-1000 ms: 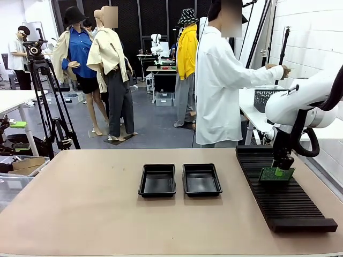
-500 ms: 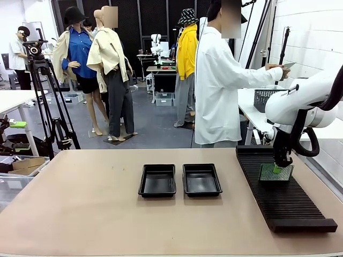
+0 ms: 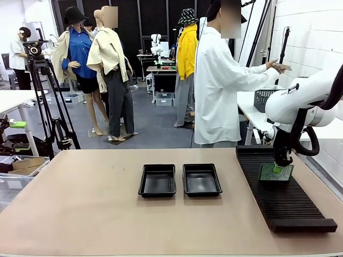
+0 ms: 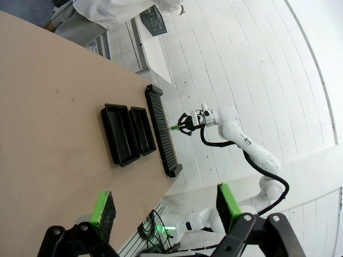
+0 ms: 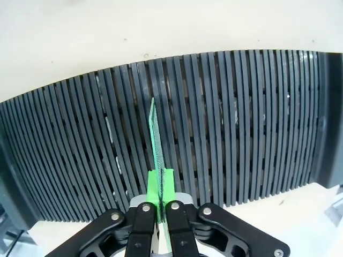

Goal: Inspect and transfer BCBs to ESD trays.
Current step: Pick up the Blank PCB from the PCB Rack and place it in the left ESD tray.

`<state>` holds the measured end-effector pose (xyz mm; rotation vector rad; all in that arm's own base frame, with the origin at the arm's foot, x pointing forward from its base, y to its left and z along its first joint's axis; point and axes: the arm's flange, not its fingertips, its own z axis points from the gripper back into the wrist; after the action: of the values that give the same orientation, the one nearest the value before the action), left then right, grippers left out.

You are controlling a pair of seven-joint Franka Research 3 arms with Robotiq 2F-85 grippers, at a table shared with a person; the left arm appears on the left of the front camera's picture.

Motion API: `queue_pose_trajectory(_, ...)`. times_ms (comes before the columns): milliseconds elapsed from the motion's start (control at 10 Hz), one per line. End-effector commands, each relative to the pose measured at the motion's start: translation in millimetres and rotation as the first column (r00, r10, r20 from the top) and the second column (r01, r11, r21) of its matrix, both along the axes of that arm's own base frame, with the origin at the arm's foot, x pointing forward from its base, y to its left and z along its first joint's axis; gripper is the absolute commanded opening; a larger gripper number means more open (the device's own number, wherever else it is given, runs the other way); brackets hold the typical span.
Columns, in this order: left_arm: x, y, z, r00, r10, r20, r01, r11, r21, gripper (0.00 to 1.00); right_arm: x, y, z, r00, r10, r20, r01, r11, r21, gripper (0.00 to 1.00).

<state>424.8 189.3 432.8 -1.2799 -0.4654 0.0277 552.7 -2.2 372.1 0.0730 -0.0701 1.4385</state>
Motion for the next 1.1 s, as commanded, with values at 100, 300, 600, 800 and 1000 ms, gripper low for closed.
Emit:
queue_pose_trajectory(100, -1, 0, 3, 1.000, 0.011, -0.009, -0.011, 1.000, 0.002, 1.00, -3, 8, 34, 0.997, -0.038, -0.073, 0.040, 0.999, 0.019, 0.00)
queue_pose_trajectory(300, -1, 0, 3, 1.000, 0.011, -0.009, -0.011, 1.000, 0.002, 1.00, -11, 19, 64, 0.997, -0.072, -0.034, 0.073, 0.997, 0.033, 0.00)
queue_pose_trajectory(600, -1, 0, 3, 1.000, 0.011, -0.009, -0.011, 1.000, 0.002, 1.00, -24, 36, 91, 0.992, -0.126, 0.025, 0.125, 0.992, 0.029, 0.00)
queue_pose_trajectory(800, -1, 0, 3, 1.000, 0.011, -0.009, -0.011, 1.000, 0.002, 1.00, -31, 47, 104, 0.979, -0.198, 0.051, 0.195, 0.979, 0.057, 0.00)
queue_pose_trajectory(1000, -1, 0, 3, 1.000, 0.011, -0.009, -0.011, 1.000, 0.002, 1.00, -34, 52, 109, 0.950, -0.302, 0.073, 0.297, 0.952, 0.078, 0.00)
